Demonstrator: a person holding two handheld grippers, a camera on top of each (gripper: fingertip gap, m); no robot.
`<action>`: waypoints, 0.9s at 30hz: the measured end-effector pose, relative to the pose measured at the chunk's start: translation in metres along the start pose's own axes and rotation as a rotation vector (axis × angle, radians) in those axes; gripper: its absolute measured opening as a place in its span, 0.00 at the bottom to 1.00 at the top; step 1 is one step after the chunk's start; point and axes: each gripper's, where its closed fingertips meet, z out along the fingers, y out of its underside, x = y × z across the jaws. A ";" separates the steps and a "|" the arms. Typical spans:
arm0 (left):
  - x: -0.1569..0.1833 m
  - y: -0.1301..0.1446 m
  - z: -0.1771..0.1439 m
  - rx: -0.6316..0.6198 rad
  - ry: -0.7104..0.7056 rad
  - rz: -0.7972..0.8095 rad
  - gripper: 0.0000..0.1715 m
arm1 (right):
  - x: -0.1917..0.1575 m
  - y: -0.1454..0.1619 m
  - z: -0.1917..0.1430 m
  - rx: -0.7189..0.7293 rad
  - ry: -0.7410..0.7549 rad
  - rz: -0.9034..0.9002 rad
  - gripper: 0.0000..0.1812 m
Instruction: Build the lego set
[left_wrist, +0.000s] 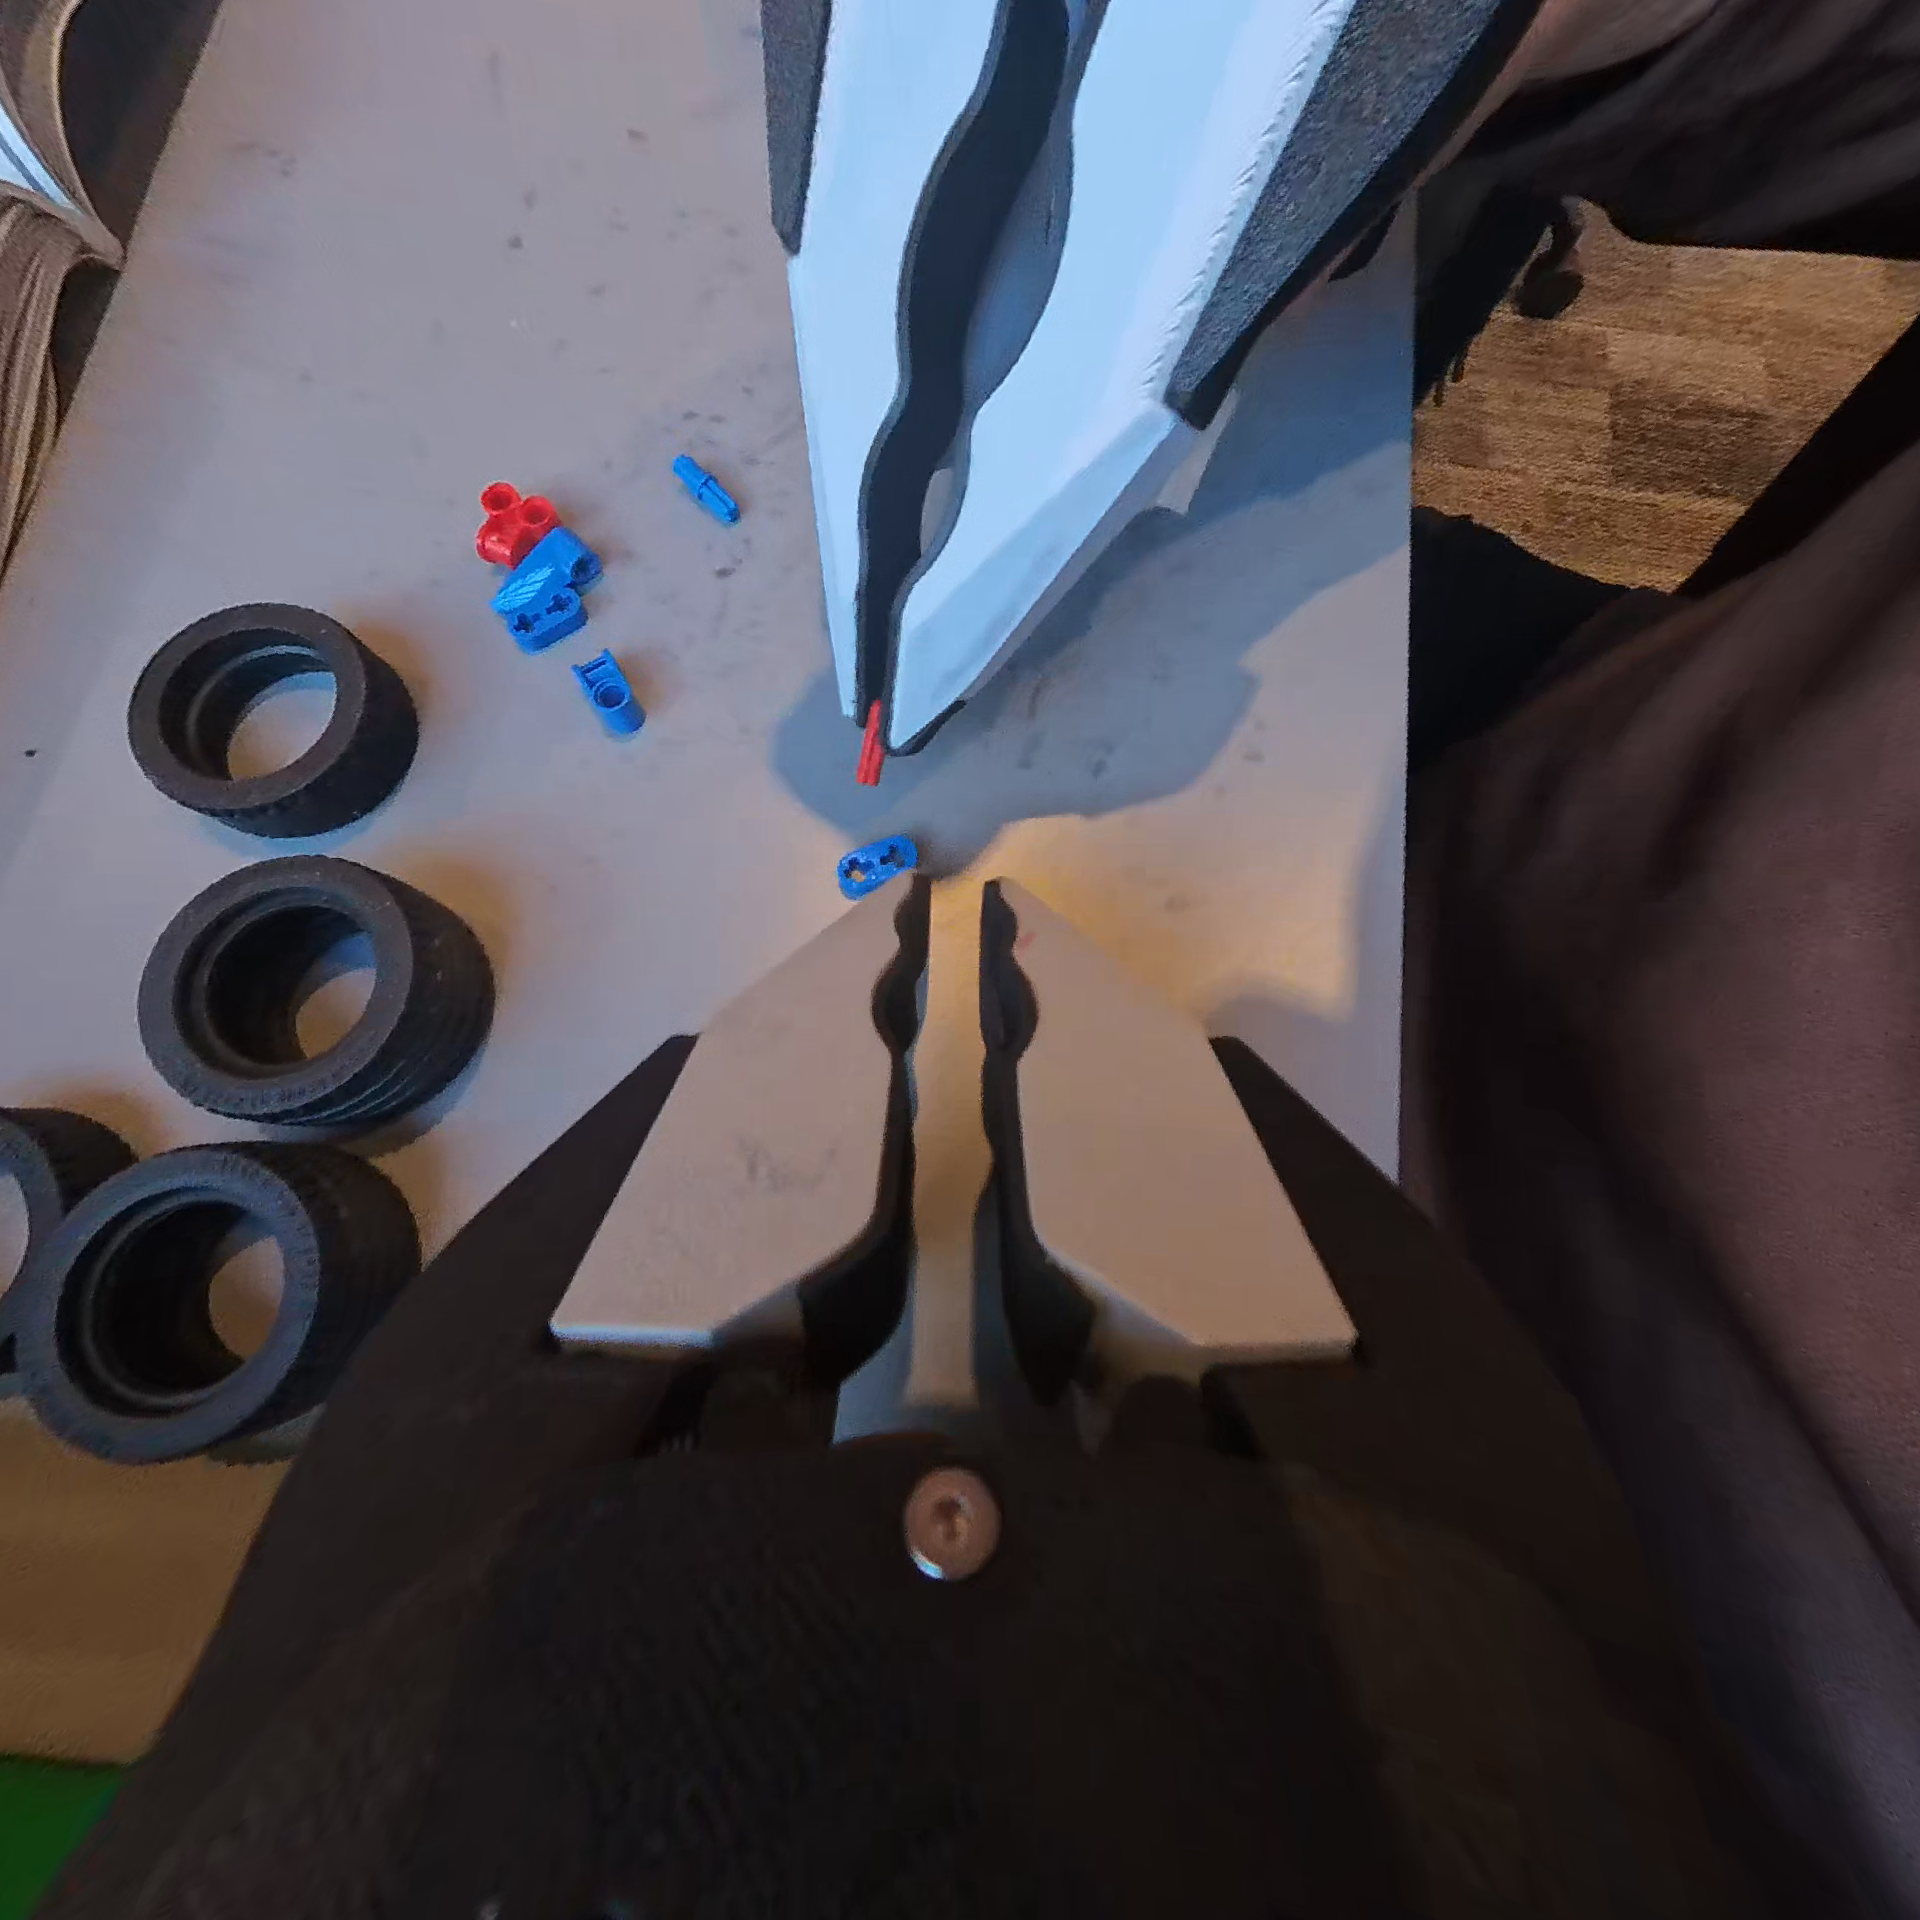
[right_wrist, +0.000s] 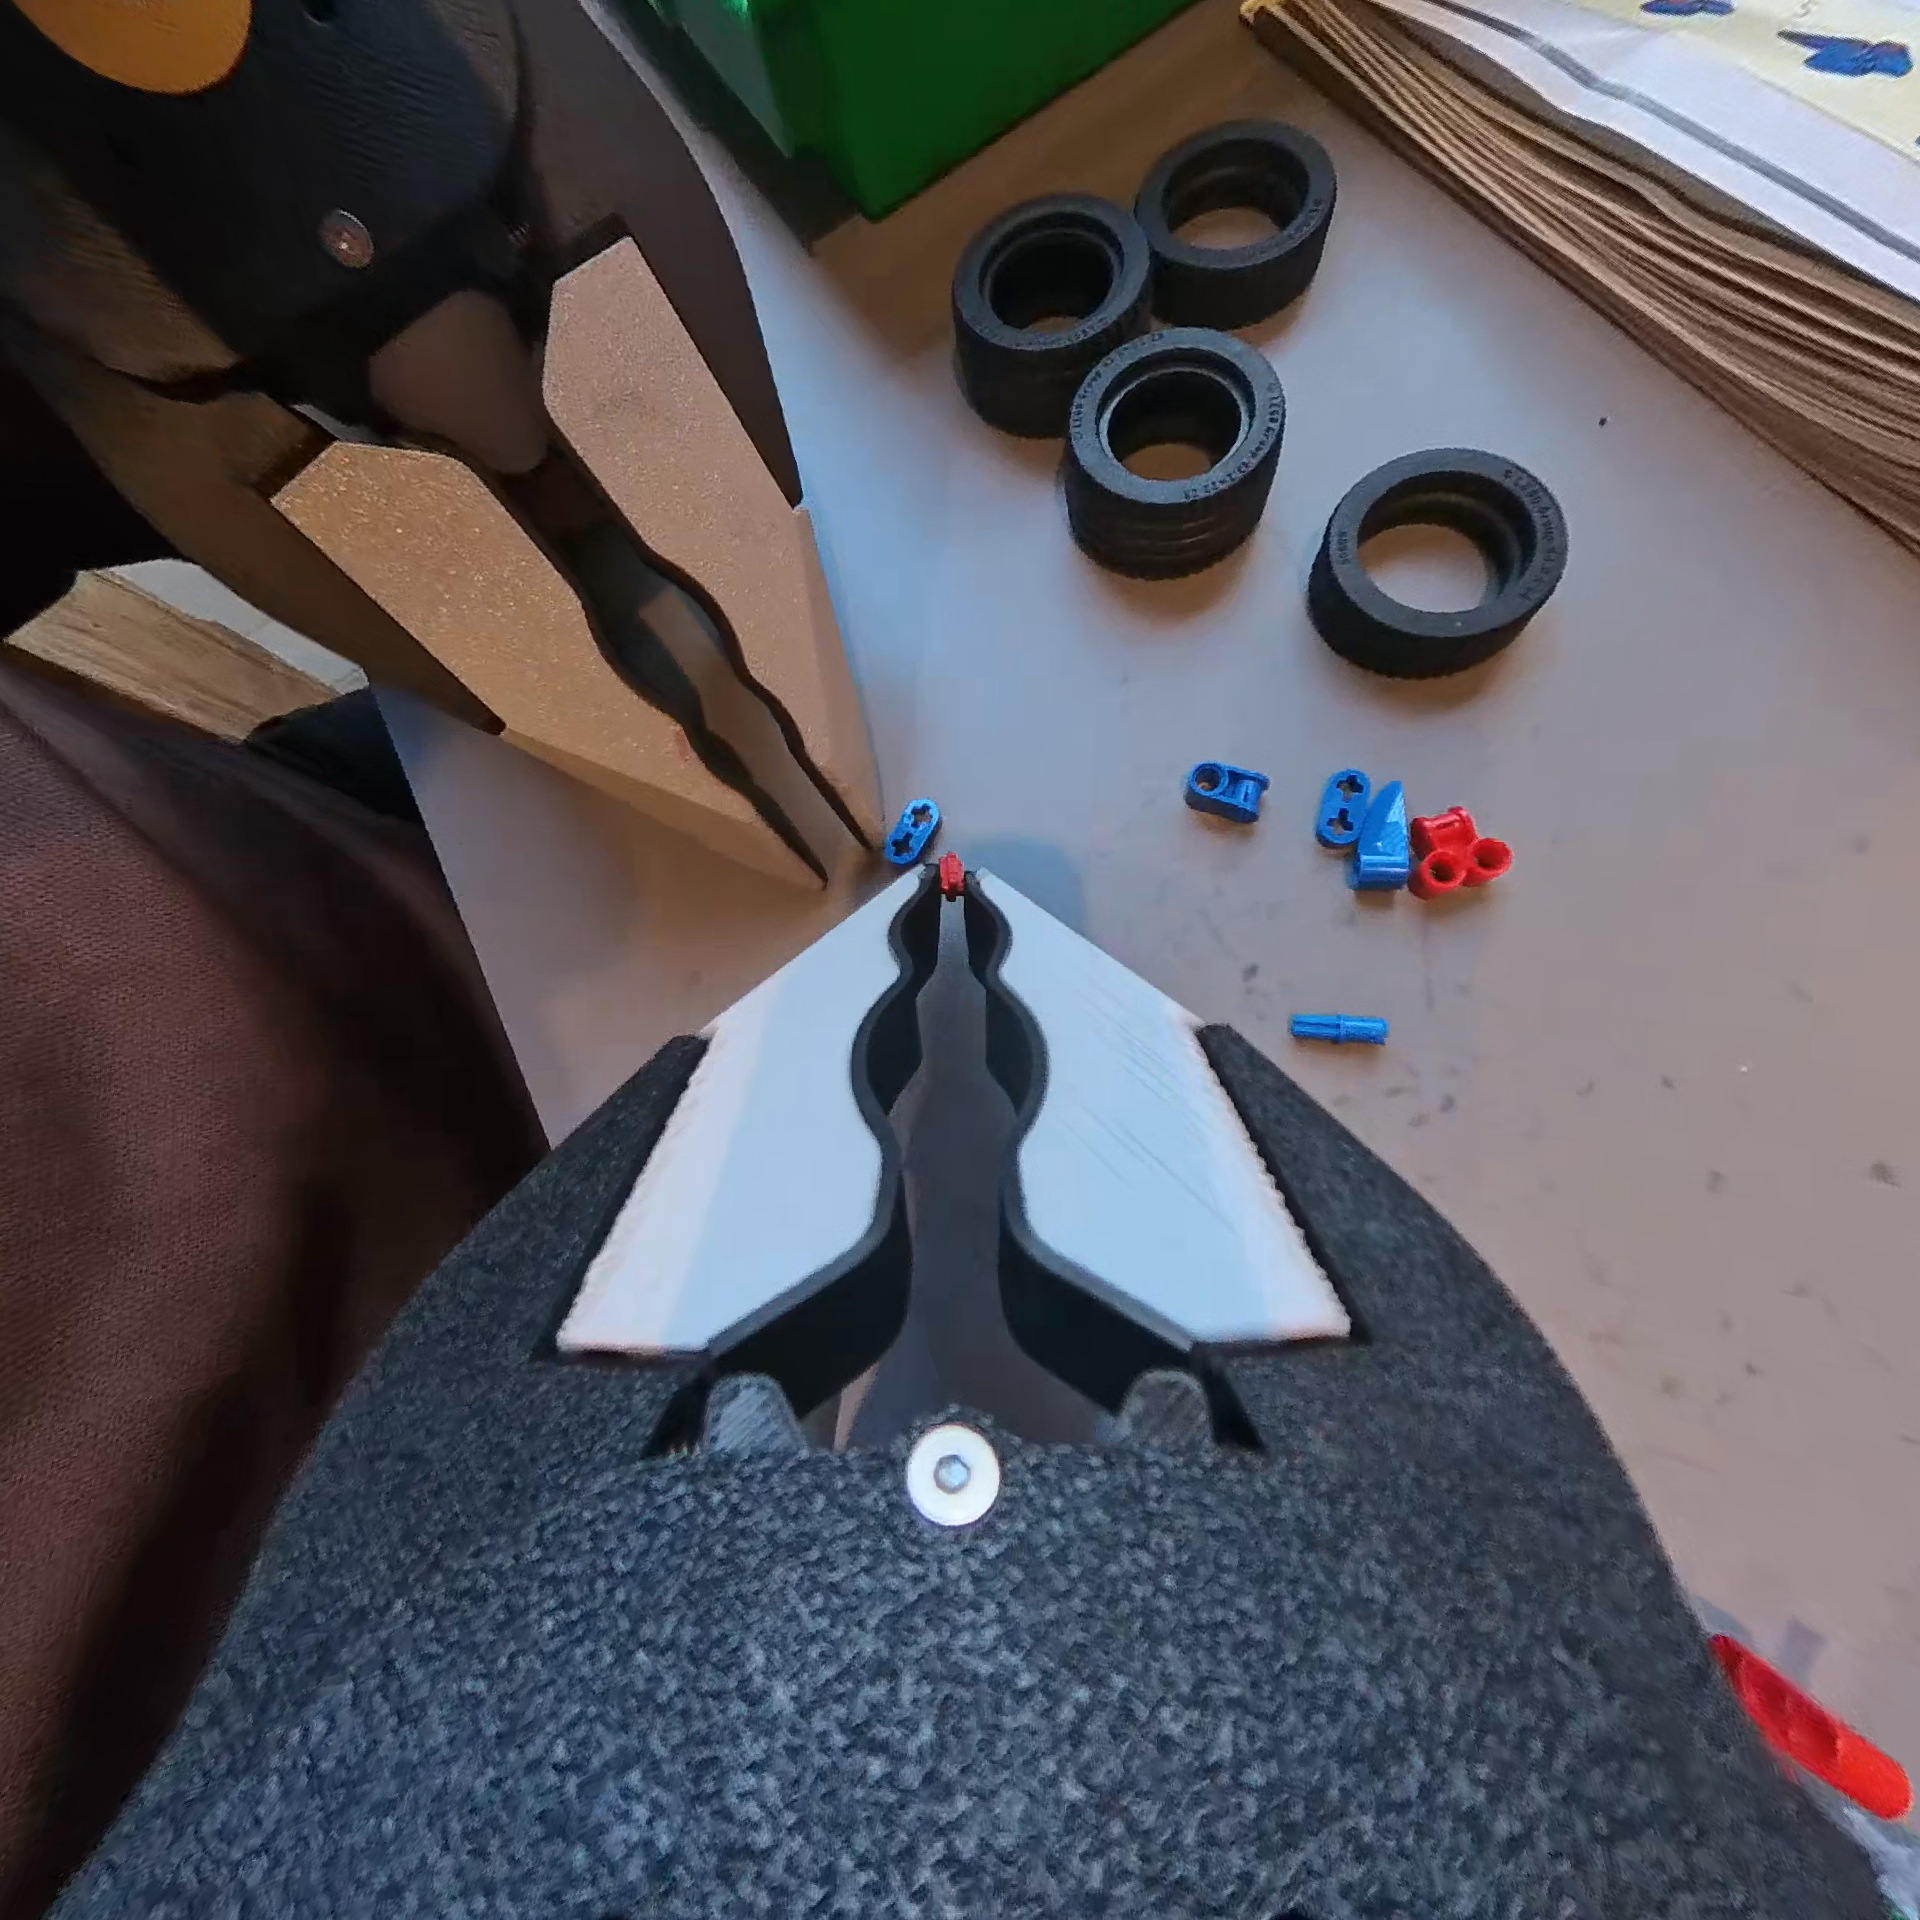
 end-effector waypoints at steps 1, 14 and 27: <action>-0.001 0.000 0.000 0.000 -0.005 -0.006 0.04 | 0.000 0.001 -0.001 0.000 -0.001 0.000 0.02; -0.018 0.005 -0.006 0.009 -0.087 -0.080 0.12 | 0.006 0.005 -0.008 0.019 0.020 0.001 0.02; -0.017 -0.002 0.001 0.008 -0.112 -0.050 0.18 | 0.002 0.009 -0.007 -0.061 0.037 -0.154 0.02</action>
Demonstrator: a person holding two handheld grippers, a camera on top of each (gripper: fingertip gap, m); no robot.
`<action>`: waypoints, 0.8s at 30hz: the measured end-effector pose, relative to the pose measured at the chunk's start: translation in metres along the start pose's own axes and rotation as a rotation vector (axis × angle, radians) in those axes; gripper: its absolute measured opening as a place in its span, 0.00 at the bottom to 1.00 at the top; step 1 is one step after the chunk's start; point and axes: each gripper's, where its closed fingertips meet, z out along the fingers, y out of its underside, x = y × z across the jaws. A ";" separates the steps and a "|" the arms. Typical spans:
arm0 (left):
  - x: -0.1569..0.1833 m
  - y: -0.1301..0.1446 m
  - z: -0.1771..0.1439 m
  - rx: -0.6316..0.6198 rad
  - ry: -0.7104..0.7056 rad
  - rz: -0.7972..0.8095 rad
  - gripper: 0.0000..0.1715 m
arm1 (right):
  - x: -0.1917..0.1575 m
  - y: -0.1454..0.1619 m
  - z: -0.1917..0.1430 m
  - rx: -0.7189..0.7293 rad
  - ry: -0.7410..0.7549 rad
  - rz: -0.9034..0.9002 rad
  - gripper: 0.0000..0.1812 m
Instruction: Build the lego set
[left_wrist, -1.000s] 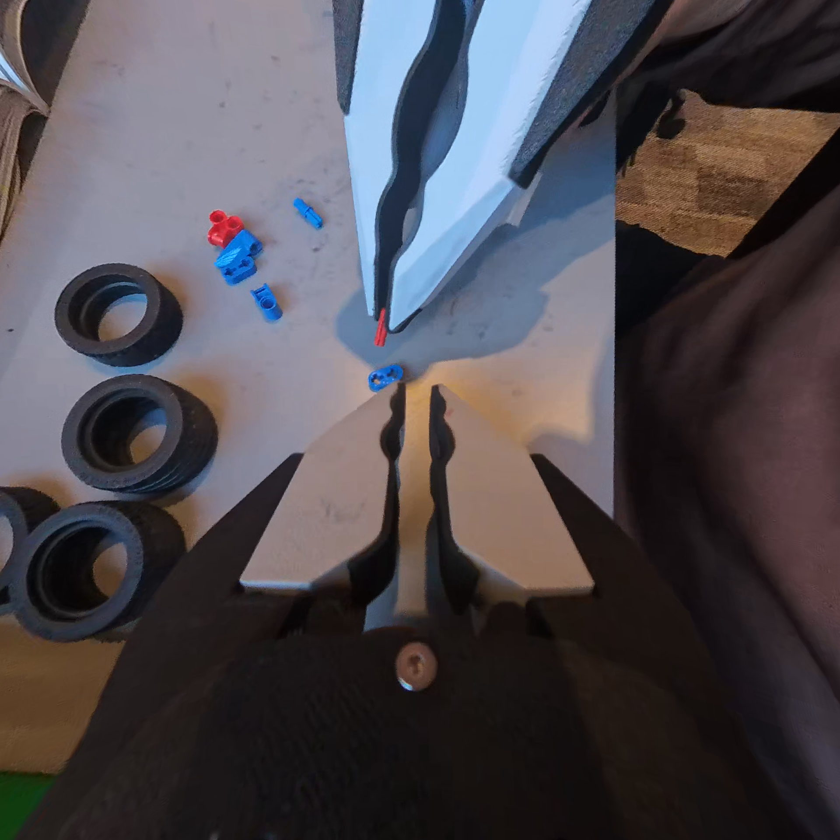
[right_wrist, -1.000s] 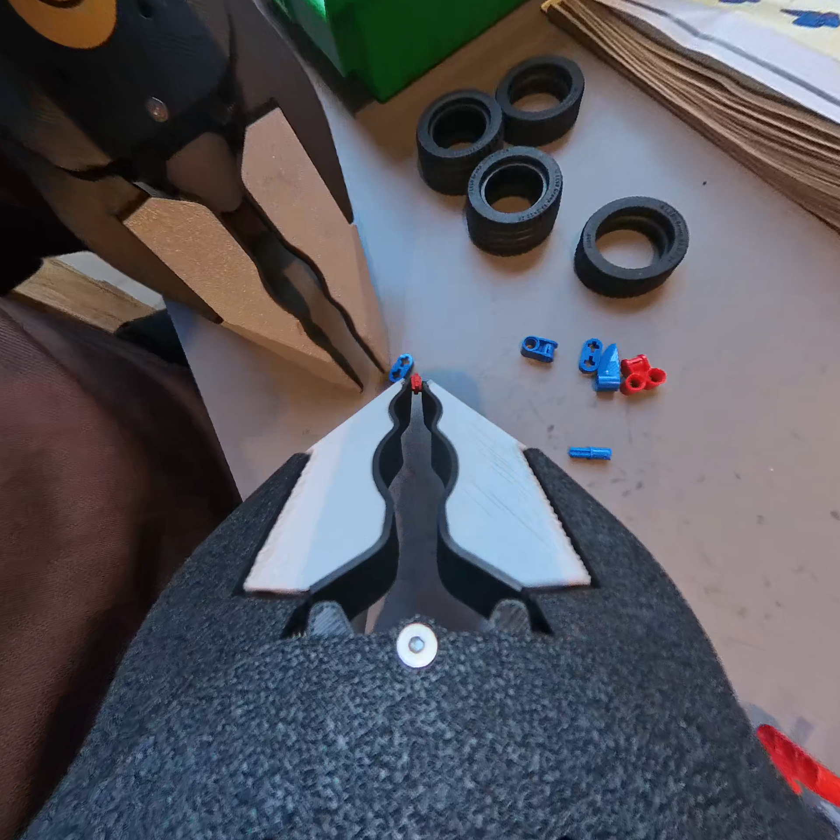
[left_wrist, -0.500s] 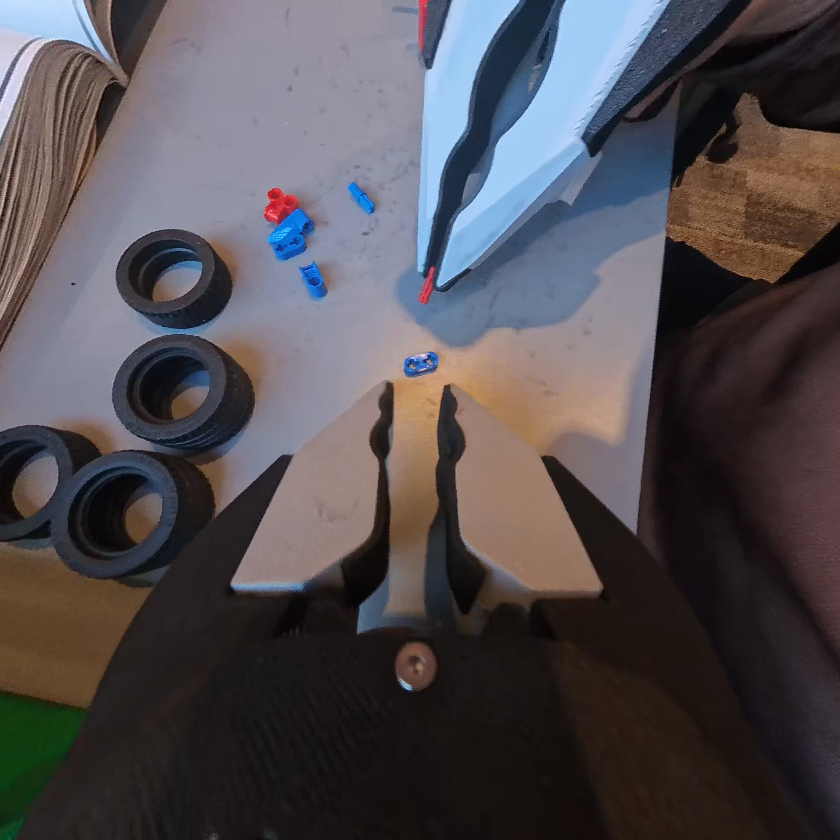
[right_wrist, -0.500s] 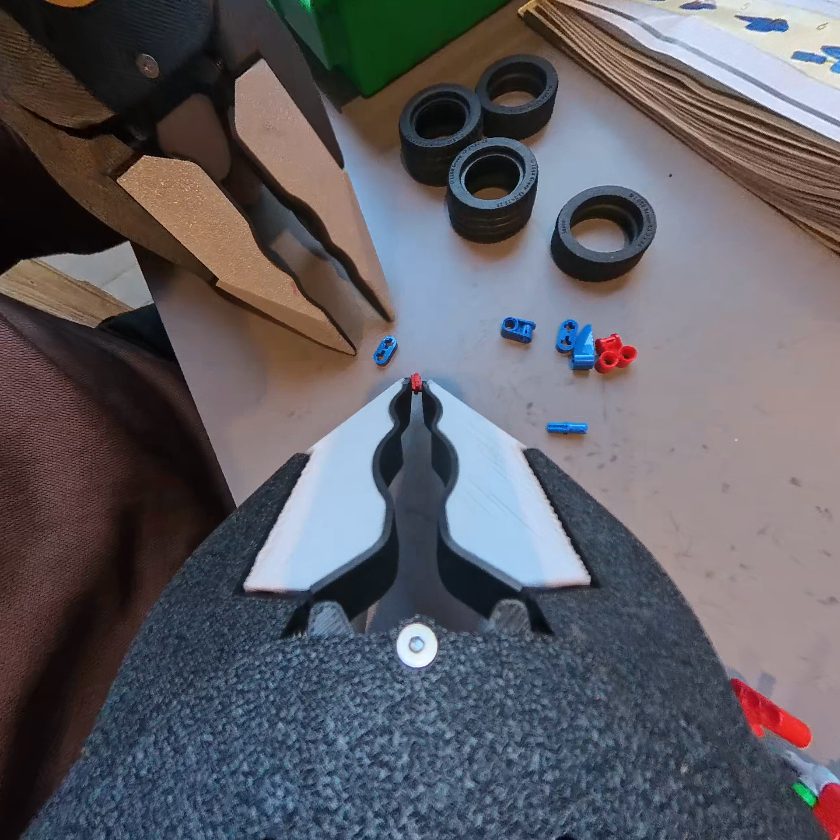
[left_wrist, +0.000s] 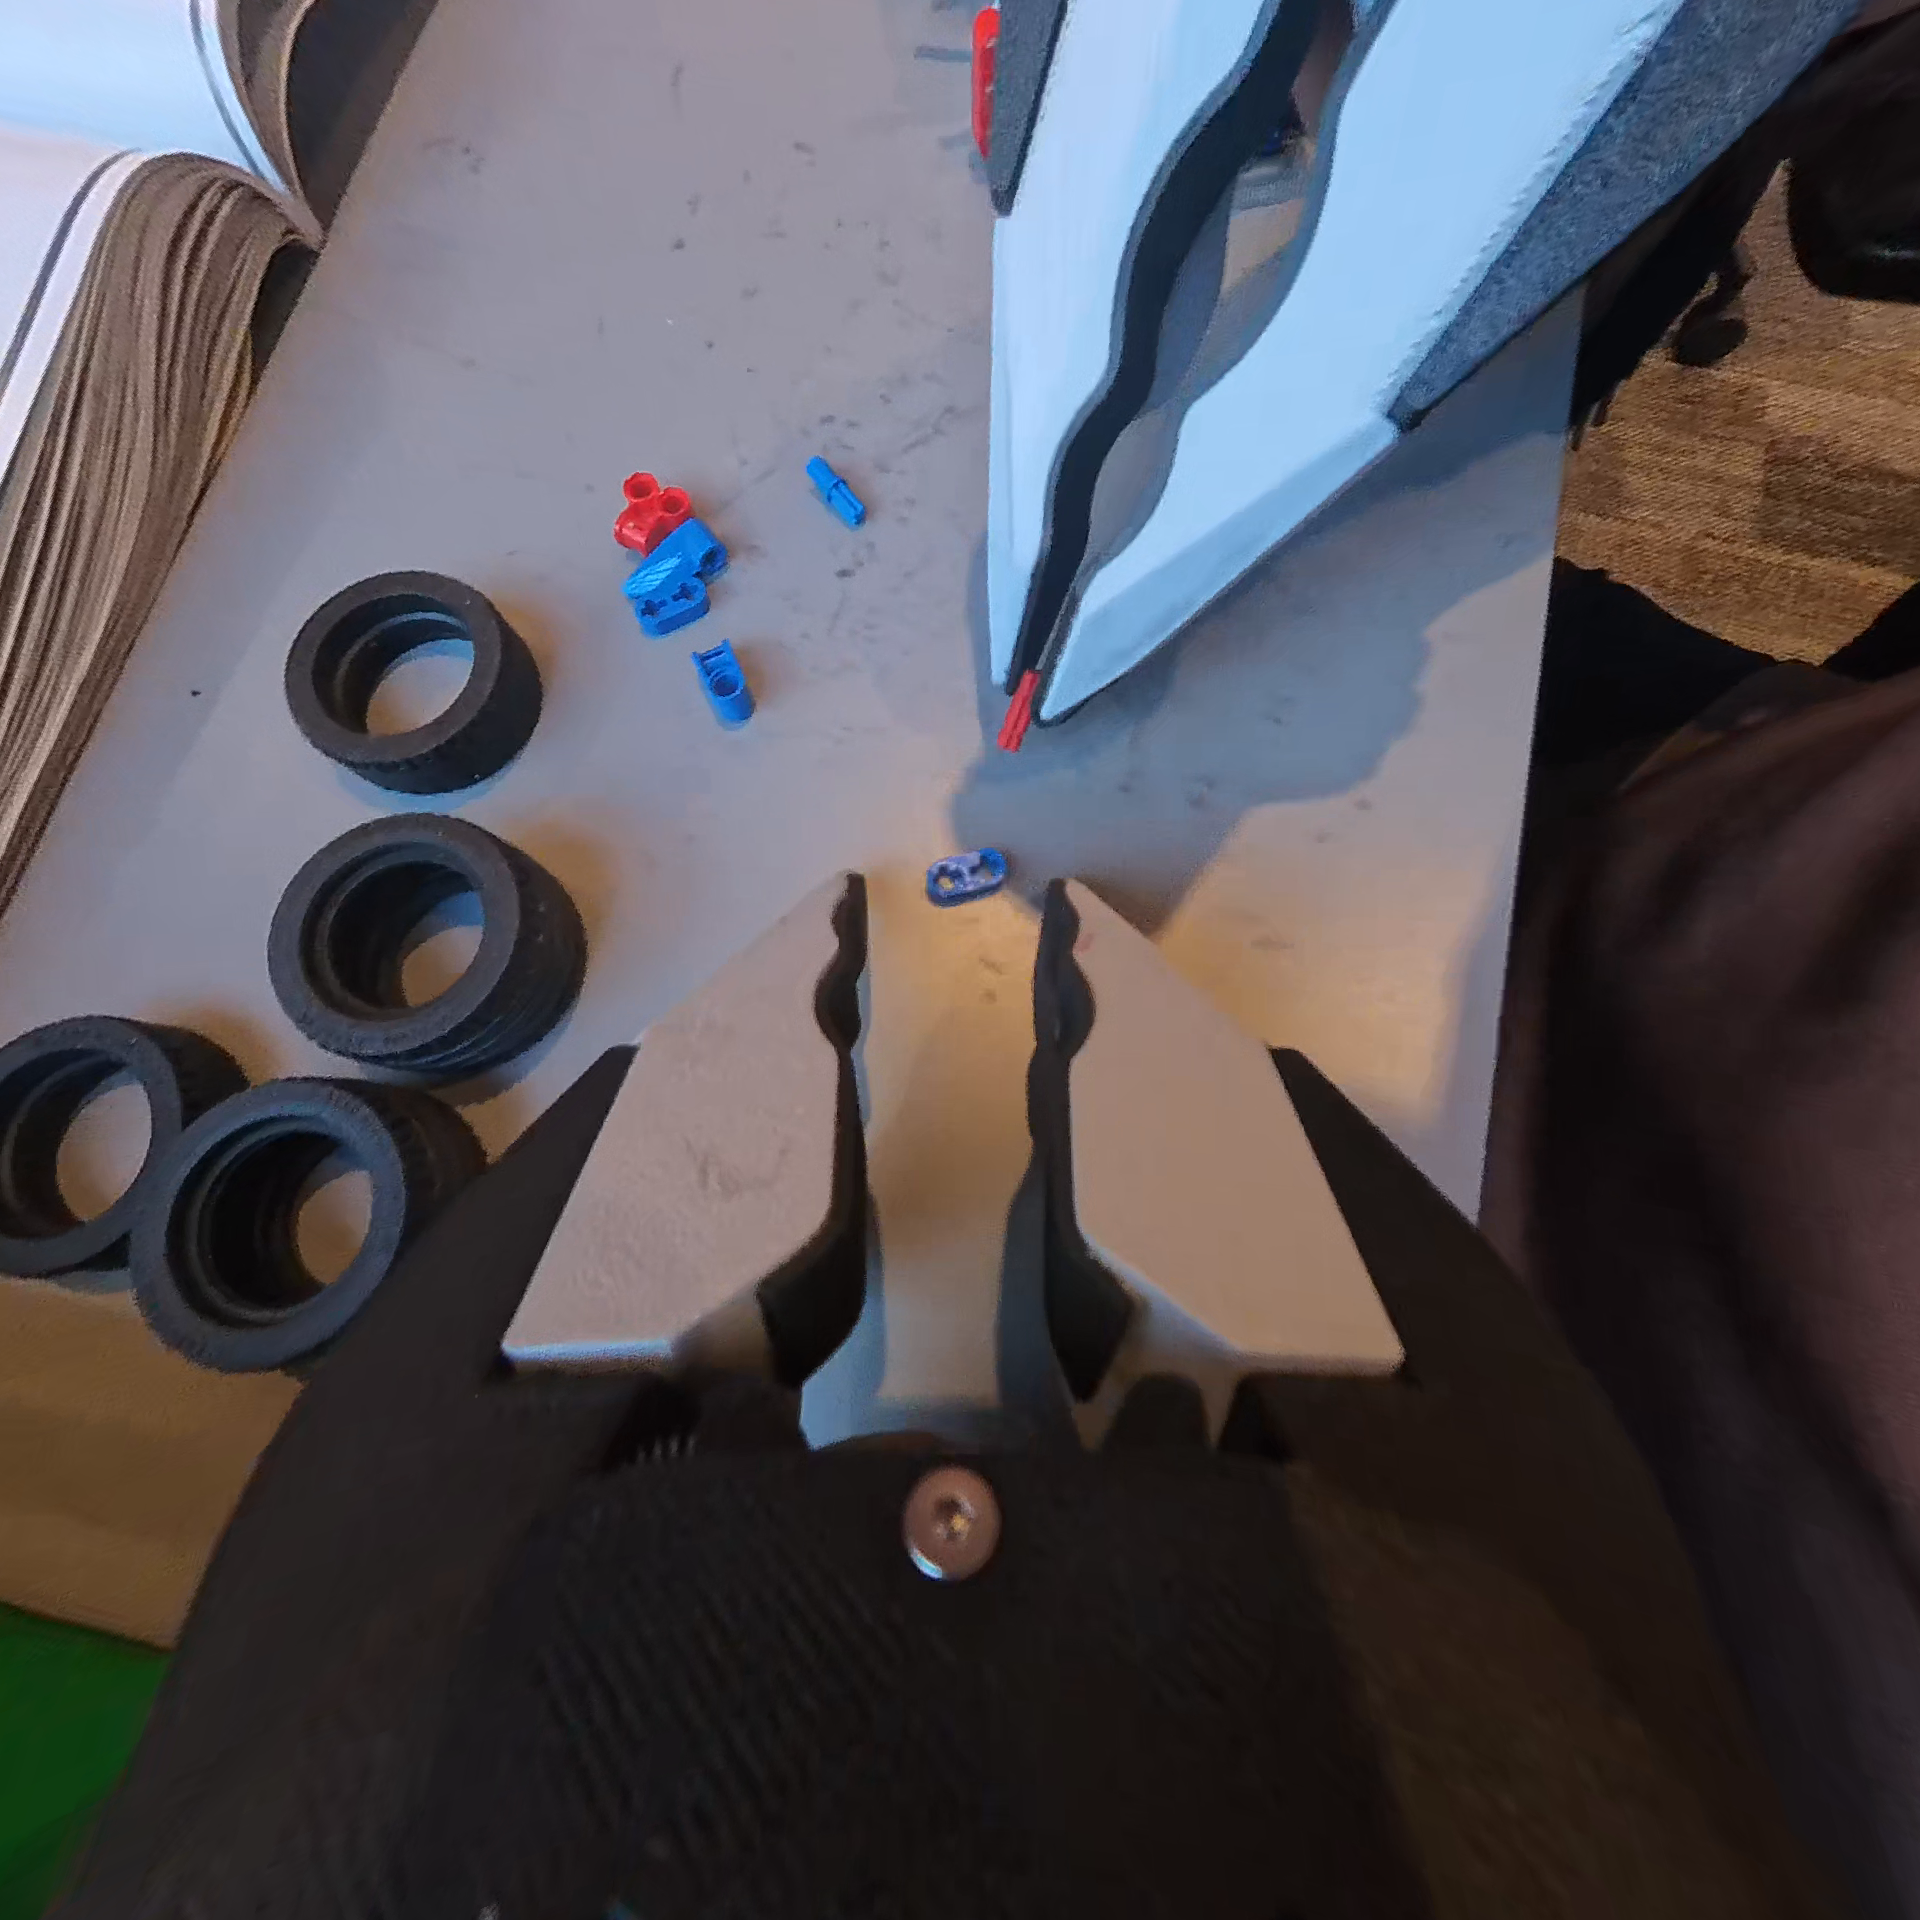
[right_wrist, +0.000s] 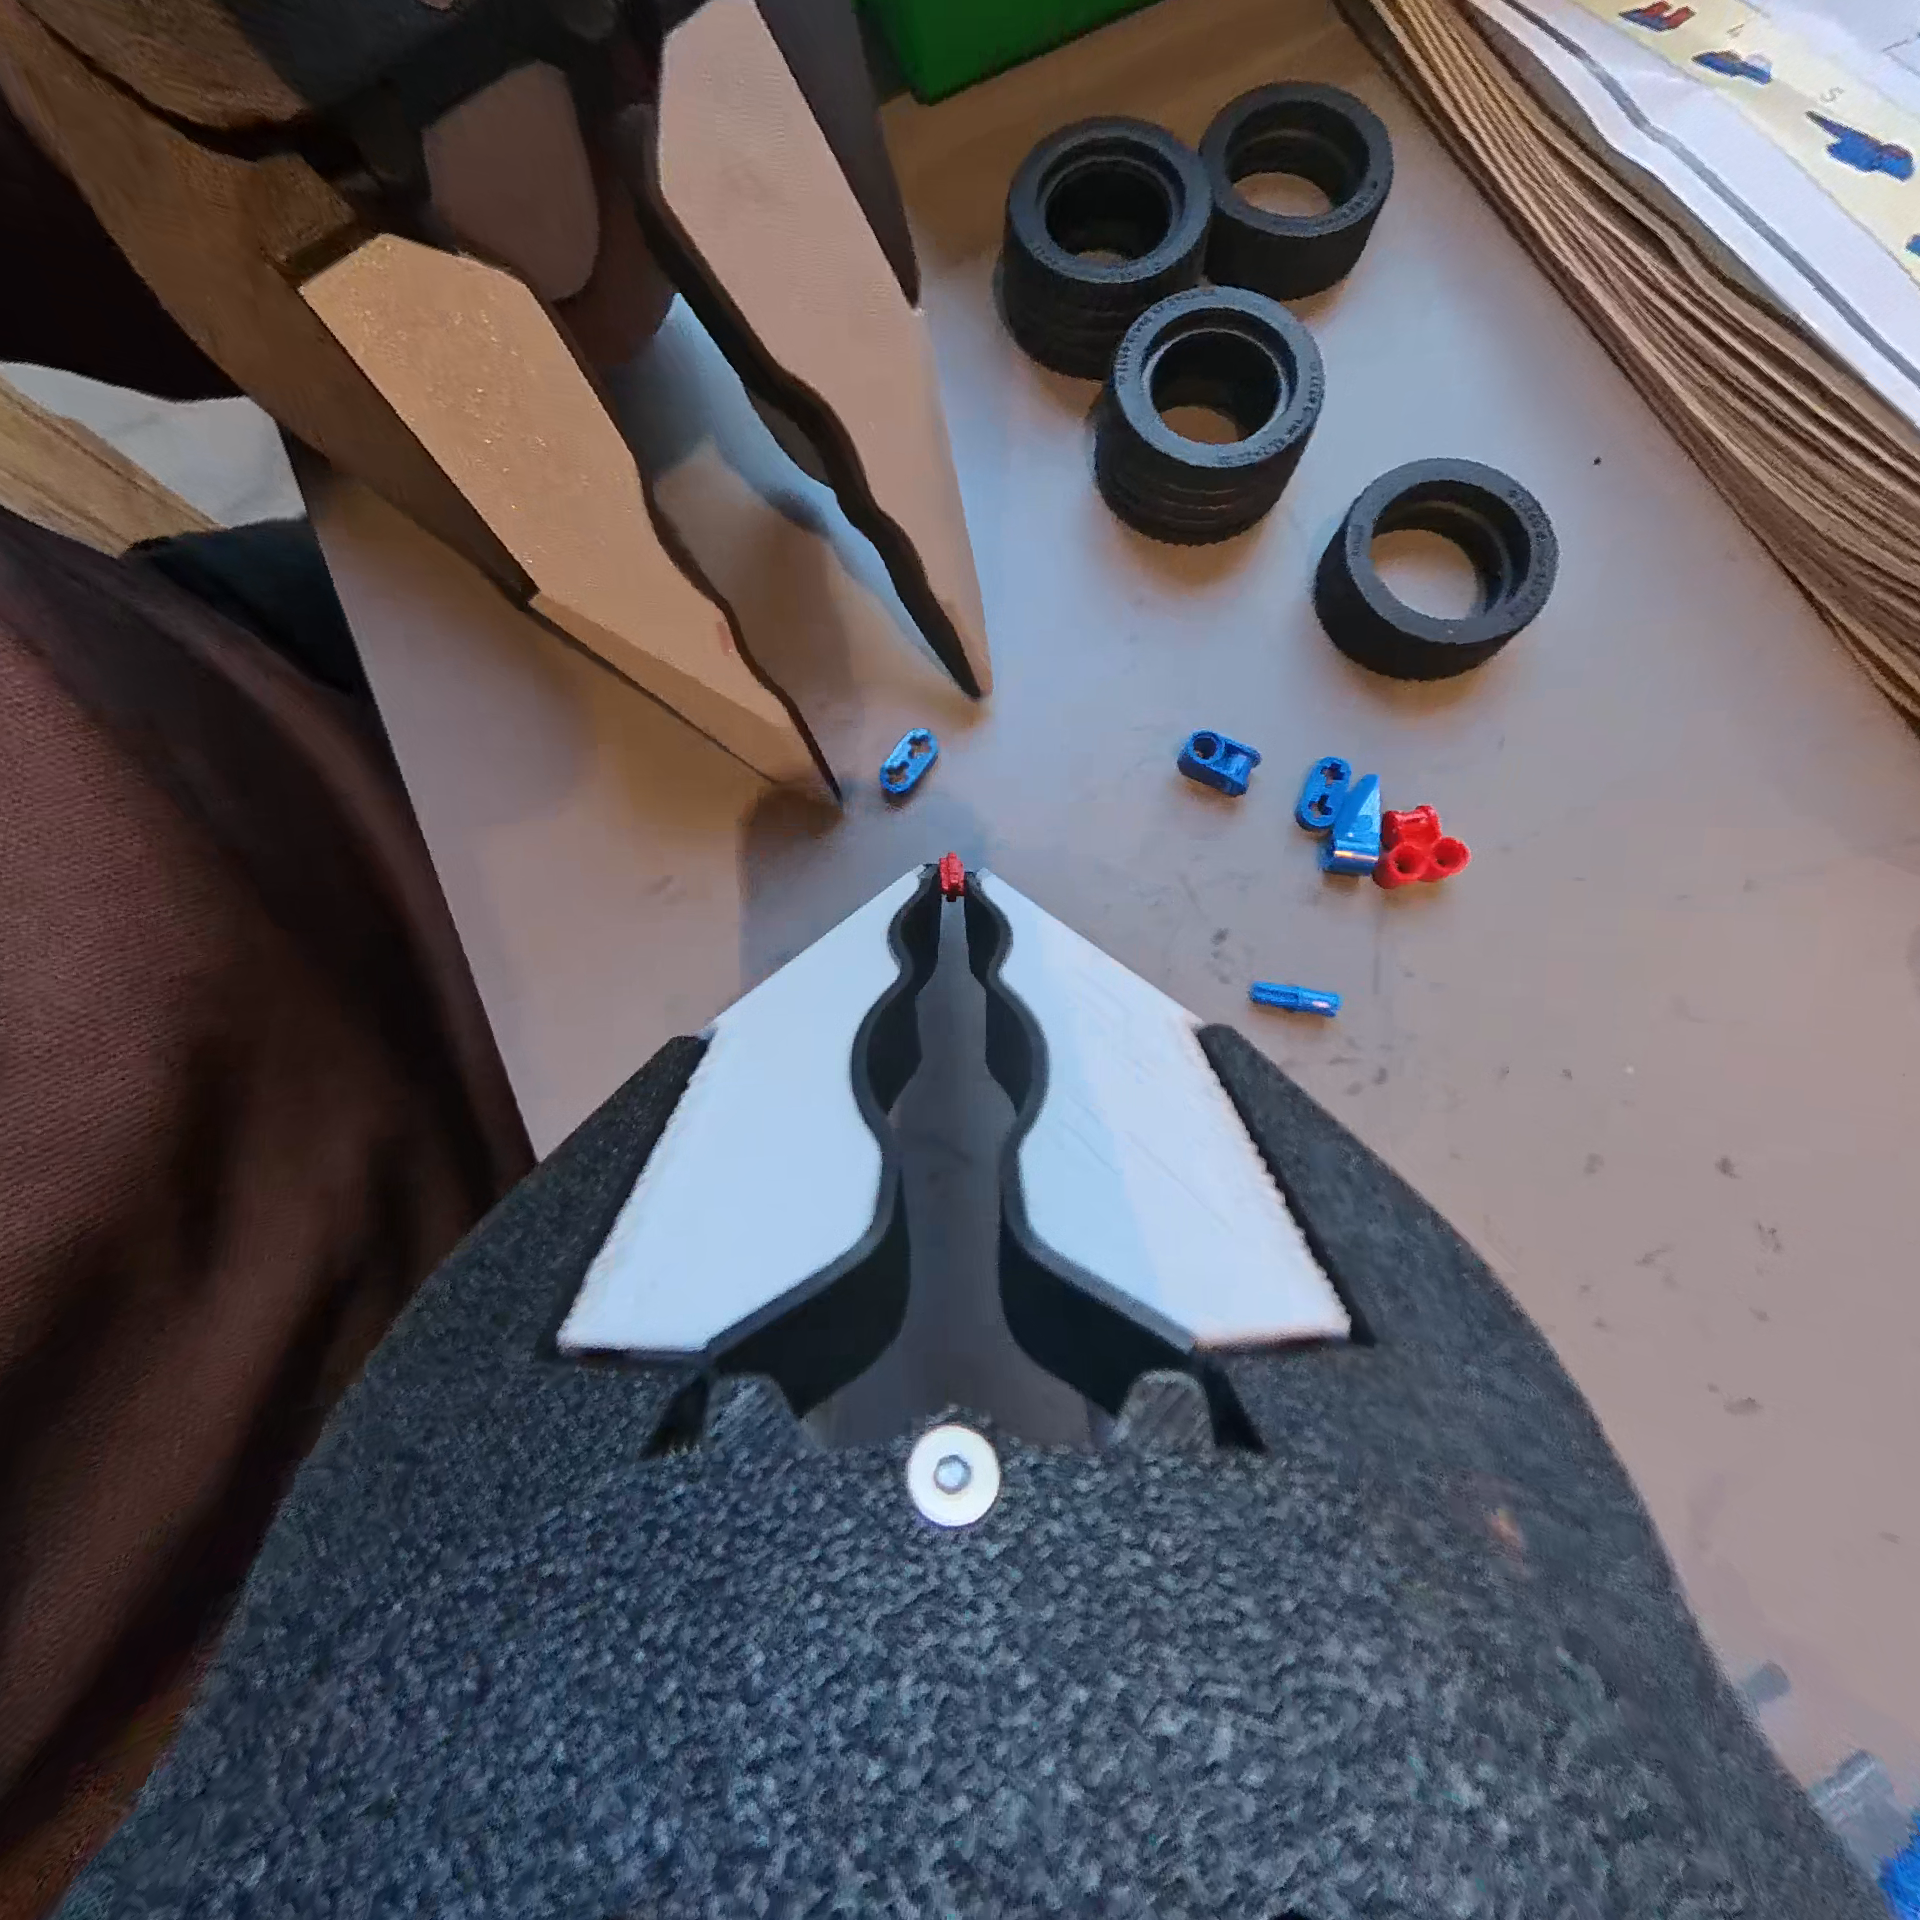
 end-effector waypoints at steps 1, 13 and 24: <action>0.001 -0.001 0.001 0.000 0.005 0.003 0.18 | -0.002 0.000 0.000 -0.007 -0.004 -0.021 0.02; 0.000 -0.002 0.002 -0.003 0.041 0.015 0.14 | -0.005 -0.011 0.000 -0.076 -0.035 -0.259 0.02; 0.000 0.004 -0.004 -0.029 0.156 0.157 0.05 | -0.002 -0.007 0.004 -0.160 -0.061 -0.506 0.02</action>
